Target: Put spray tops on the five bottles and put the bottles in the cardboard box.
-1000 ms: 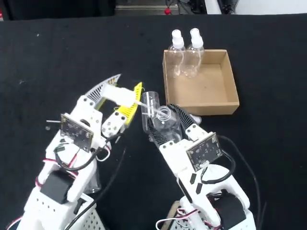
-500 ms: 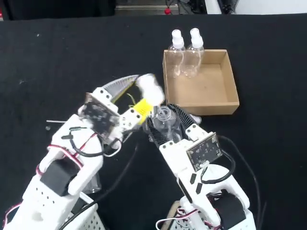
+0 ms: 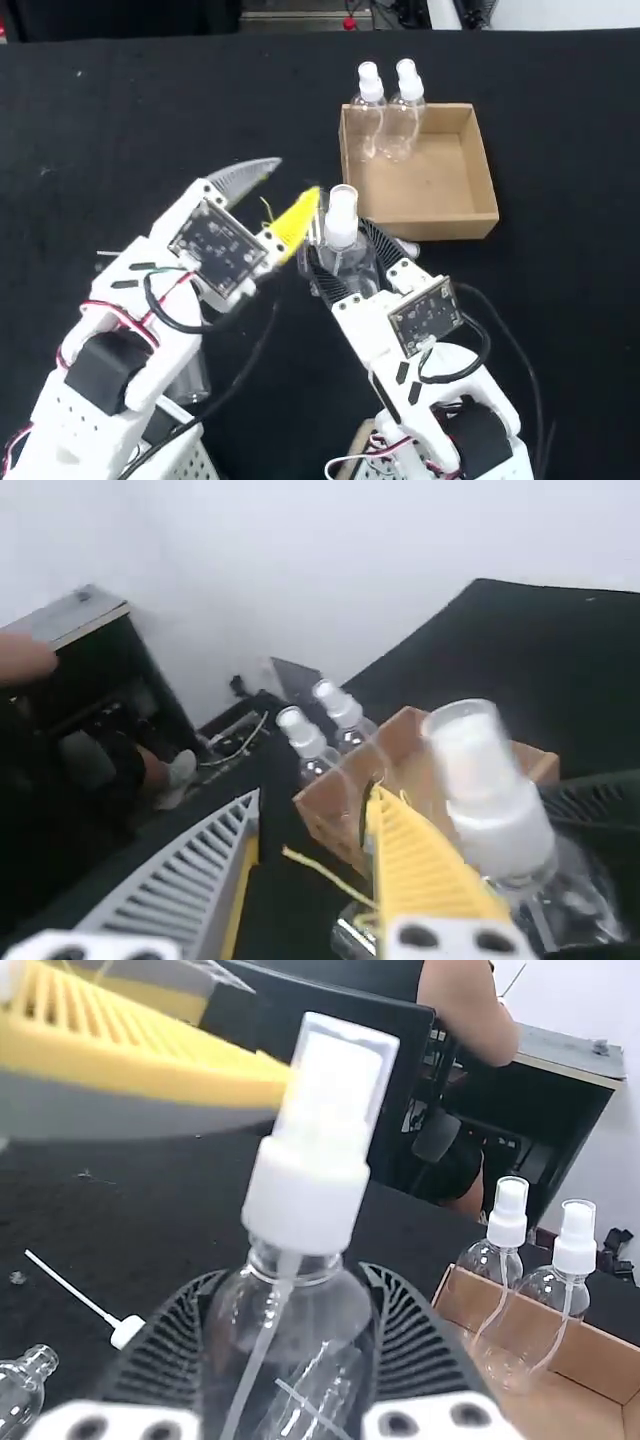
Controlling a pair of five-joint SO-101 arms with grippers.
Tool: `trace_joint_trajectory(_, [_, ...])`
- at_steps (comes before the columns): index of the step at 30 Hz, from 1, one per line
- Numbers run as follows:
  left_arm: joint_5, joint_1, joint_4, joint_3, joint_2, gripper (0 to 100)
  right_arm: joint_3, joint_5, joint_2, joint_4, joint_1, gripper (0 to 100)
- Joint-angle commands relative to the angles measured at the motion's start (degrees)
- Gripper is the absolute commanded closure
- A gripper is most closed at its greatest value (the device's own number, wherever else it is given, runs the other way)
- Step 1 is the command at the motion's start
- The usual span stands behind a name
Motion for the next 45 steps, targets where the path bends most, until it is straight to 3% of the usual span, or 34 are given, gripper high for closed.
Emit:
trace_joint_trajectory(1, [-0.4,-3.1,-0.1,-5.1,-0.6,83,-2.4,-0.4,-5.9,0.1,-0.4,98.8])
trace_joint_trajectory(4, [-0.1,-3.4,-0.1,-9.4,0.0,83,-2.4,-0.4,-5.9,0.1,-0.4,98.8])
trace_joint_trajectory(10, [8.7,-3.2,0.4,-16.7,7.6,83,-2.4,-0.4,-5.9,0.1,-0.4,98.8])
trace_joint_trajectory(14, [8.4,0.0,1.9,-18.9,13.6,83,-1.7,-0.4,-5.9,0.1,-0.4,98.8])
trace_joint_trajectory(21, [8.5,4.4,7.2,-24.7,12.2,83,-0.3,-0.4,-5.9,-0.4,-0.4,98.8])
trace_joint_trajectory(36, [8.4,4.6,17.1,-22.0,6.4,83,-0.2,-0.4,-5.9,-0.4,-0.4,98.8])
trace_joint_trajectory(45, [8.4,2.3,17.4,-25.1,5.2,83,-0.2,-0.4,-5.9,-0.3,-0.2,98.8])
